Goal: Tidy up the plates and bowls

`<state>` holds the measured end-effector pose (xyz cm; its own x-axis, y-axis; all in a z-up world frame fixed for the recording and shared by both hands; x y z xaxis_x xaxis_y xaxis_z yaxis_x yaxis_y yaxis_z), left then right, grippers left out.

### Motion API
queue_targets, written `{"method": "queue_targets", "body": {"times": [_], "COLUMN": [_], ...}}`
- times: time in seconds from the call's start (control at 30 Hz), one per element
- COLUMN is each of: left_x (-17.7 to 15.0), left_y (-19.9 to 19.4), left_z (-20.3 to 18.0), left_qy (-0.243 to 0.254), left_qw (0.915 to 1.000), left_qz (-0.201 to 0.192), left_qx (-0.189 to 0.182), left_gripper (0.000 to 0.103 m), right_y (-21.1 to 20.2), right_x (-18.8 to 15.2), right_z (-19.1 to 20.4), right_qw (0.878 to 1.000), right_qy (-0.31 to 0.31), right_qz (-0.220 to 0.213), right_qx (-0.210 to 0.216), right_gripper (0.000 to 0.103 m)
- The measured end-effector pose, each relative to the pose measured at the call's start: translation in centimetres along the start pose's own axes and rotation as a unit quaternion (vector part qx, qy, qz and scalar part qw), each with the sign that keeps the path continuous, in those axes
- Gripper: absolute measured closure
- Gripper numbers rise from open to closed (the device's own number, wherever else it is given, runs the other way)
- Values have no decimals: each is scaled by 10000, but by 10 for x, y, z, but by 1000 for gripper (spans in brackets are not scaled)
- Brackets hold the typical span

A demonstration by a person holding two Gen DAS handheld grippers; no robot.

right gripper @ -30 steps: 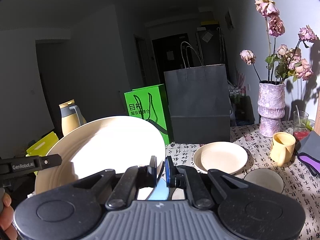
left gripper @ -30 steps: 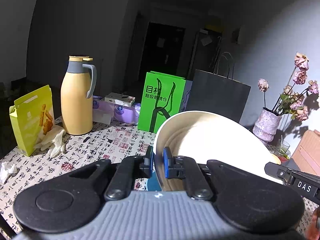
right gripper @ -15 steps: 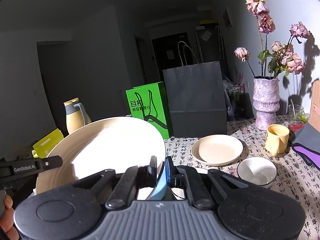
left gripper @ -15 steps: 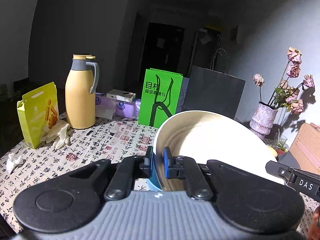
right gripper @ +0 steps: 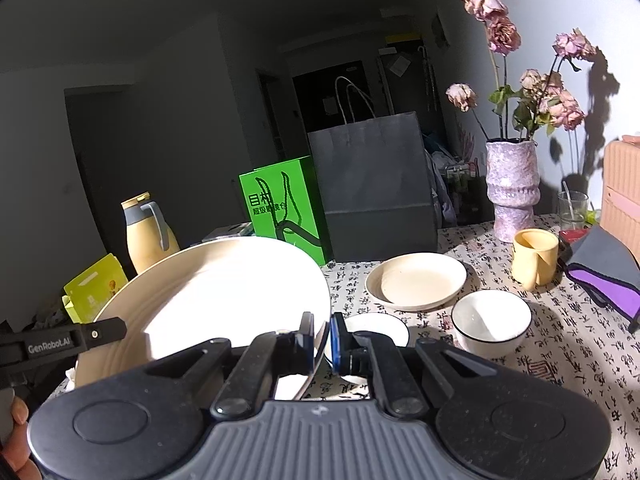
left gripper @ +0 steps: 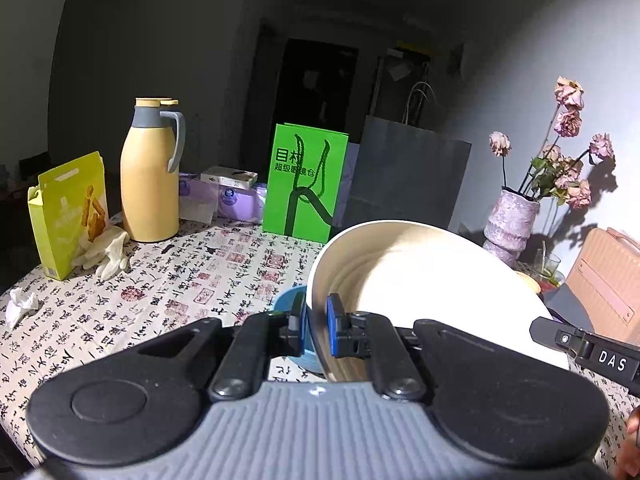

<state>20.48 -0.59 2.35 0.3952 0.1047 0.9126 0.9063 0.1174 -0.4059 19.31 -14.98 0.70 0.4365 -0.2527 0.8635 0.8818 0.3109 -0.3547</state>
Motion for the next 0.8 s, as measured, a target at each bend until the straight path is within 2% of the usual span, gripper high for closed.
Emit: {"method": "queue_targets", "body": {"times": [0.8], "left_x": [-39], "left_y": [3], "left_z": [-25], "left_qy": [260], "left_qw": [9991], "left_qz": [246], "left_qx": [-222], "left_gripper": [93], "right_y": [-8], "right_x": [-28], "right_z": [-39], "right_qw": [9992], "right_qy": [345], "right_qz": [147], "right_qx": [-124], "right_gripper": [95]}}
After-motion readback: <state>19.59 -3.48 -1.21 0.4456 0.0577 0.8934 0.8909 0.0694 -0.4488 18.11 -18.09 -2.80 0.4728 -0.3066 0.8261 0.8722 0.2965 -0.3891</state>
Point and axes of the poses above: each gripper's, at about its wrist camera, not at the fingertips, and y roughly the way its jaws point, z to its left, x to its top, the point moved 7 cm from there along y, roughly the way its jaws point, and after that the axes turned 7 degrees about y, right-handed, at the moved point
